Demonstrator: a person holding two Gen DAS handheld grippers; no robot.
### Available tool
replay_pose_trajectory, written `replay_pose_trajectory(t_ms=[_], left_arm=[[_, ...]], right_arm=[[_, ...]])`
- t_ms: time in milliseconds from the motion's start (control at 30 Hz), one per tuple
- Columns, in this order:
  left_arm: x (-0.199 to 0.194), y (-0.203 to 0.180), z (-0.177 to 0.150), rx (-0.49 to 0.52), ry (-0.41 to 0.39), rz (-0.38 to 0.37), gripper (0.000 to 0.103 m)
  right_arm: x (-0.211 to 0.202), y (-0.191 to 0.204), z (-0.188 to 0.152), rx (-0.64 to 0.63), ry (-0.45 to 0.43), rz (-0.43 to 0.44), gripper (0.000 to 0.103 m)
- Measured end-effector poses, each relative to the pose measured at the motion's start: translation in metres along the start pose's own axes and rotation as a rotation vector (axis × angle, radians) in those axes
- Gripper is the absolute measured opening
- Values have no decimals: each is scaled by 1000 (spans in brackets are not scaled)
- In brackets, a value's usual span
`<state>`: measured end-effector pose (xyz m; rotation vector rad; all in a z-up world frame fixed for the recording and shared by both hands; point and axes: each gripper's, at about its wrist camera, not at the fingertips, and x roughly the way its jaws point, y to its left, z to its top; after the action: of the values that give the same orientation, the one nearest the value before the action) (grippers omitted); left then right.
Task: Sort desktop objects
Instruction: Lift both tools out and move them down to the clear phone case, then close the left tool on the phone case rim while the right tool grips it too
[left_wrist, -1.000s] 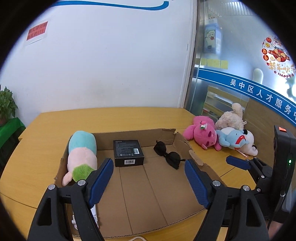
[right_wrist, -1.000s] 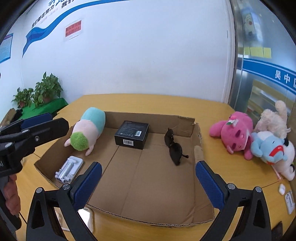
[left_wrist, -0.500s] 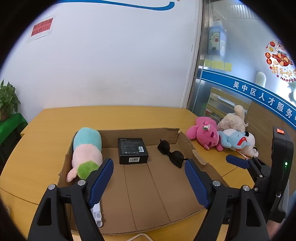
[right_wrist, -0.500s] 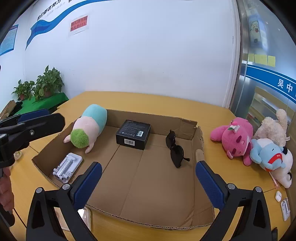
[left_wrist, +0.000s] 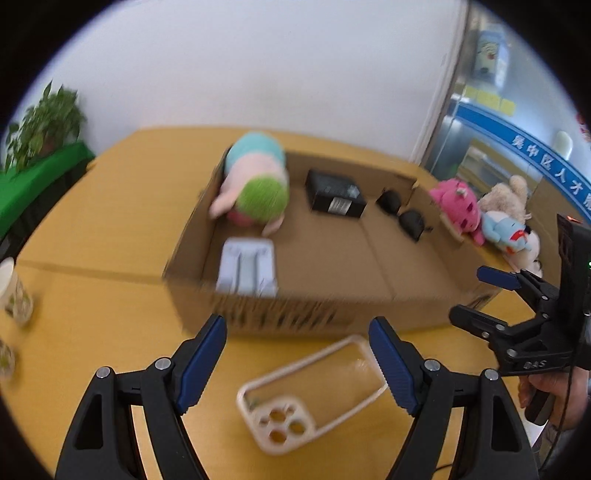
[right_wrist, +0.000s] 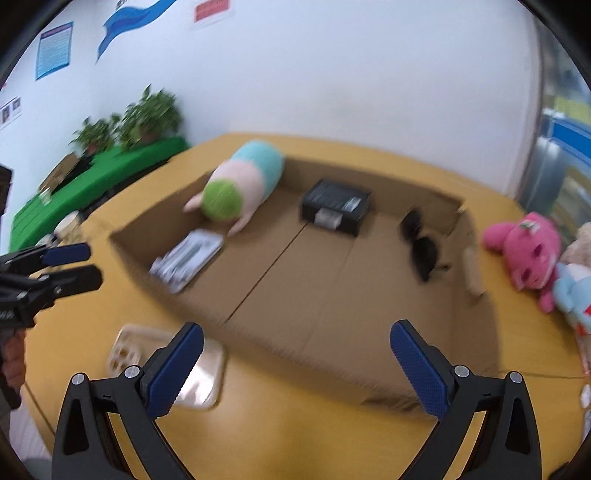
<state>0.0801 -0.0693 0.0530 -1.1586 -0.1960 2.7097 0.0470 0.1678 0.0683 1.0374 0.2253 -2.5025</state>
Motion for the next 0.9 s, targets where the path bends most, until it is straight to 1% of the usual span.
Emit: replay_pose_trajectory(t_ms=[67, 100, 133, 167, 200, 233, 300, 333, 400, 433, 467, 567, 667, 700, 767, 833, 900], left_arm=[[9, 11, -16, -36, 63, 1, 78], [13, 16, -23, -54, 87, -6, 78], [18, 20, -30, -73, 112, -15, 78], [23, 23, -35, -85, 137, -23, 76], [27, 25, -41, -96, 161, -33, 70], [31, 26, -45, -108, 180, -49, 66], [35, 28, -52, -125, 208, -75, 65], [38, 30, -54, -134, 216, -80, 65], [47, 35, -57, -167, 242, -86, 64], [50, 37, -58, -184, 248, -99, 64], [50, 38, -57, -186, 234, -110, 64], [54, 38, -52, -195, 241, -136, 64], [57, 36, -47, -177, 235, -107, 64], [58, 37, -46, -185, 237, -111, 64], [57, 36, -43, -200, 229, -141, 64], [49, 29, -39, -170, 190, -164, 64], [38, 19, -34, -132, 154, -203, 64]], right_arm=[[9, 9, -14, -10, 52, 60, 103], [8, 17, -20, -47, 28, 34, 103], [9, 23, -24, -72, 38, 56, 102], [14, 27, -26, -72, 70, 111, 94], [16, 29, -27, -57, 71, 143, 86], [16, 34, -27, -53, 61, 161, 86], [21, 45, -29, -85, 70, 200, 87], [25, 48, -29, -93, 86, 224, 87], [41, 54, -33, -79, 145, 317, 87], [49, 56, -33, -69, 171, 349, 87], [61, 59, -36, -58, 207, 378, 87], [83, 64, -38, -52, 254, 416, 87], [91, 64, -35, -27, 241, 455, 94], [91, 61, -34, -15, 239, 469, 94], [87, 56, -35, 10, 223, 481, 94], [79, 48, -37, 31, 191, 487, 94], [61, 40, -40, 49, 131, 475, 94]])
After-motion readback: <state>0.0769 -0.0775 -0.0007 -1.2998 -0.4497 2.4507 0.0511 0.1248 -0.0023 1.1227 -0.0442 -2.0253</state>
